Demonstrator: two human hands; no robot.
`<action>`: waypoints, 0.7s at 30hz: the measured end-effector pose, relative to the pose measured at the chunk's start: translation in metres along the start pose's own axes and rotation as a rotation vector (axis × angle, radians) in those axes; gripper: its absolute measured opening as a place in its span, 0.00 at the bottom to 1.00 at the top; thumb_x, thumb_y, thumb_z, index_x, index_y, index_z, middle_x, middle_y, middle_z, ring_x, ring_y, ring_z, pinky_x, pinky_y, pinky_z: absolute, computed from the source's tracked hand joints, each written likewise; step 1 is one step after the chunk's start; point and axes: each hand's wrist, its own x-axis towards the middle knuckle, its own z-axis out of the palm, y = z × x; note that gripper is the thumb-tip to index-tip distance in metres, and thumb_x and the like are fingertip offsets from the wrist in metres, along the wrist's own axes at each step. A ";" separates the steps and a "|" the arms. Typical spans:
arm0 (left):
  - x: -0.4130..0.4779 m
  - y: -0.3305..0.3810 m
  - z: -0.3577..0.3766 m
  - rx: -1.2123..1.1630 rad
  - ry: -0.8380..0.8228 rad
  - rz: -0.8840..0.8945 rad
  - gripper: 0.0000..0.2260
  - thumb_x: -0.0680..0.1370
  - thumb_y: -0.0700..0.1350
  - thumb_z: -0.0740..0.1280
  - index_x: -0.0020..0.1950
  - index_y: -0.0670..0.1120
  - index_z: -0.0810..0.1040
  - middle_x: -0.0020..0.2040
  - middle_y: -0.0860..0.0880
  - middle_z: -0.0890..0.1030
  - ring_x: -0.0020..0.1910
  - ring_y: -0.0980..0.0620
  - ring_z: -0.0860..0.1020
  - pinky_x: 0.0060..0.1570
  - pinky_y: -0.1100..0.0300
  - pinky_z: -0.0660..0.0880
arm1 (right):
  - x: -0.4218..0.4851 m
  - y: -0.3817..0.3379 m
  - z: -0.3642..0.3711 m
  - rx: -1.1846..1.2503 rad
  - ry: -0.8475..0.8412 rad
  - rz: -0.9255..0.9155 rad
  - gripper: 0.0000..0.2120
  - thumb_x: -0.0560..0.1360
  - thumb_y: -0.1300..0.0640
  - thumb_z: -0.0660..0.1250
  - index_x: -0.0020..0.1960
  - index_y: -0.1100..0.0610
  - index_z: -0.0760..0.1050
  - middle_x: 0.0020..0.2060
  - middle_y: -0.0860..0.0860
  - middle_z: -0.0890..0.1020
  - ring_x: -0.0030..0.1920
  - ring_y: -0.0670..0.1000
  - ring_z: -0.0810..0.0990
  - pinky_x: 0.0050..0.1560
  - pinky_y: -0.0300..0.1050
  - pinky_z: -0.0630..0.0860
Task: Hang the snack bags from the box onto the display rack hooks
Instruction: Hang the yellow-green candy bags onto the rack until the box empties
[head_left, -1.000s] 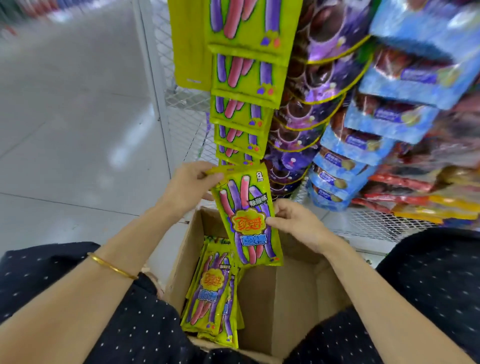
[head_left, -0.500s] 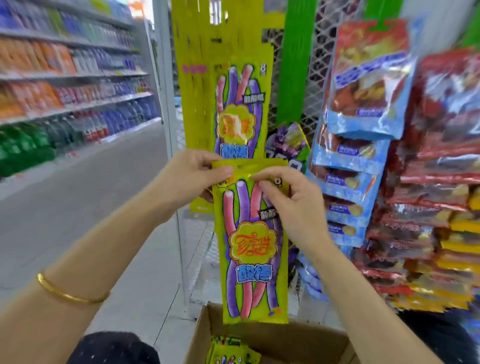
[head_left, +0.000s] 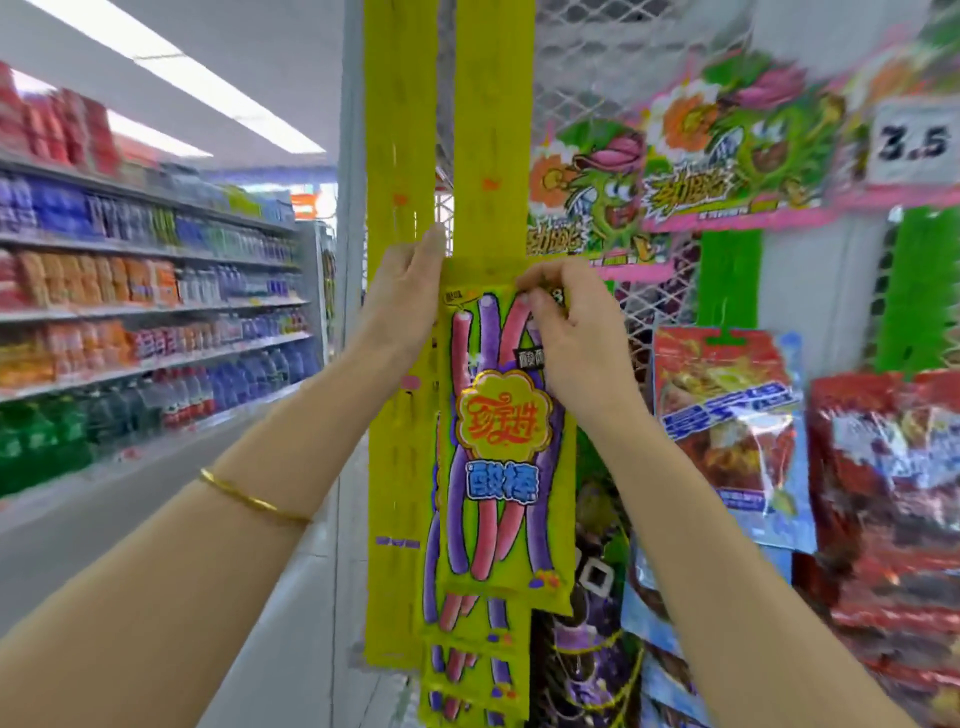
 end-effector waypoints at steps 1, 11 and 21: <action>0.005 0.001 0.002 0.033 0.011 0.025 0.13 0.81 0.54 0.54 0.39 0.51 0.67 0.37 0.51 0.68 0.36 0.53 0.68 0.39 0.58 0.63 | 0.007 0.001 0.002 -0.016 0.008 0.000 0.07 0.79 0.66 0.57 0.49 0.56 0.71 0.42 0.42 0.72 0.43 0.37 0.71 0.44 0.23 0.65; 0.026 -0.005 0.014 0.284 0.148 0.187 0.15 0.78 0.46 0.64 0.62 0.42 0.73 0.59 0.45 0.75 0.56 0.49 0.73 0.51 0.60 0.68 | 0.032 0.017 0.026 -0.107 0.070 -0.001 0.08 0.78 0.67 0.57 0.56 0.62 0.70 0.51 0.52 0.71 0.51 0.47 0.68 0.44 0.29 0.62; 0.030 0.005 0.014 0.232 0.060 0.096 0.15 0.77 0.47 0.67 0.60 0.41 0.74 0.49 0.48 0.72 0.47 0.50 0.71 0.43 0.59 0.66 | 0.033 0.014 0.023 -0.147 0.083 0.011 0.11 0.79 0.67 0.57 0.61 0.62 0.69 0.58 0.55 0.68 0.47 0.40 0.63 0.45 0.18 0.59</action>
